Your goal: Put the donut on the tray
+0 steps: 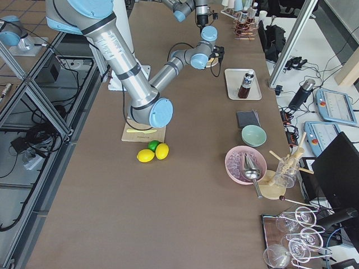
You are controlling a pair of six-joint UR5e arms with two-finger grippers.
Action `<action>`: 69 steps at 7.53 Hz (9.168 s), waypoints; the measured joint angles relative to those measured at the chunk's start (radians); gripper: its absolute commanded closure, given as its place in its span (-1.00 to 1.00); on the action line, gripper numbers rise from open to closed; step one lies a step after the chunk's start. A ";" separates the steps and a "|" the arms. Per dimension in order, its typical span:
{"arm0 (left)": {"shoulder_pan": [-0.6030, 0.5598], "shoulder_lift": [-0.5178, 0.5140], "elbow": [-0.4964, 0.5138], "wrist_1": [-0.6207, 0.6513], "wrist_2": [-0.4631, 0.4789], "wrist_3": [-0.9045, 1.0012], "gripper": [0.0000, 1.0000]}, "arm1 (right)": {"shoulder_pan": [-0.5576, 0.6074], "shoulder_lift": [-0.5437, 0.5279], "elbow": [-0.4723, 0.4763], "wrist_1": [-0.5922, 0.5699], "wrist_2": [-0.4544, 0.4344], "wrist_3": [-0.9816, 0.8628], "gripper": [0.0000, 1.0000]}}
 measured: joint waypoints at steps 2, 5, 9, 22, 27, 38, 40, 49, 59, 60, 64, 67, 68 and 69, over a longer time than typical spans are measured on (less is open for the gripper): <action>0.017 -0.011 0.000 0.001 -0.003 -0.022 -0.21 | -0.021 0.035 0.002 -0.057 -0.032 0.001 1.00; 0.034 -0.012 -0.004 0.000 -0.005 -0.027 0.51 | -0.029 0.042 0.007 -0.068 -0.047 0.001 1.00; 0.039 -0.012 0.000 -0.001 -0.007 -0.034 0.80 | -0.026 0.041 0.020 -0.070 -0.042 0.001 1.00; -0.071 0.056 -0.002 0.078 -0.146 -0.024 1.00 | 0.123 -0.064 0.066 -0.074 0.066 0.036 -1.00; -0.208 0.305 -0.039 -0.006 -0.230 0.098 1.00 | 0.307 -0.404 0.118 -0.136 0.092 -0.446 -1.00; -0.045 -0.300 0.518 -0.108 0.065 -0.471 1.00 | 0.734 -0.599 -0.017 -0.525 -0.034 -1.362 -1.00; -0.013 -0.390 0.652 -0.195 0.183 -0.634 1.00 | 0.753 -0.623 -0.013 -0.524 -0.020 -1.364 -1.00; 0.049 -0.504 0.865 -0.240 0.352 -0.628 -0.96 | 0.780 -0.640 -0.009 -0.524 0.021 -1.362 -1.00; -0.195 -0.152 0.462 -0.093 0.086 -0.056 -0.96 | 0.789 -0.638 0.011 -0.523 0.030 -1.358 -1.00; -0.270 -0.088 0.392 -0.012 0.003 0.119 -0.96 | 0.790 -0.644 0.022 -0.523 0.031 -1.357 -1.00; -0.533 0.183 0.277 0.187 -0.152 0.914 -0.96 | 0.798 -0.663 0.044 -0.525 0.028 -1.355 -1.00; -0.670 0.281 0.279 0.286 -0.059 1.243 -0.96 | 0.807 -0.678 0.043 -0.524 0.019 -1.354 -1.00; -0.704 0.297 0.279 0.282 -0.036 1.280 -0.96 | 0.812 -0.680 0.042 -0.524 0.019 -1.354 -1.00; -0.728 0.308 0.276 0.283 -0.030 1.297 -0.96 | 0.817 -0.683 0.042 -0.523 0.019 -1.353 -1.00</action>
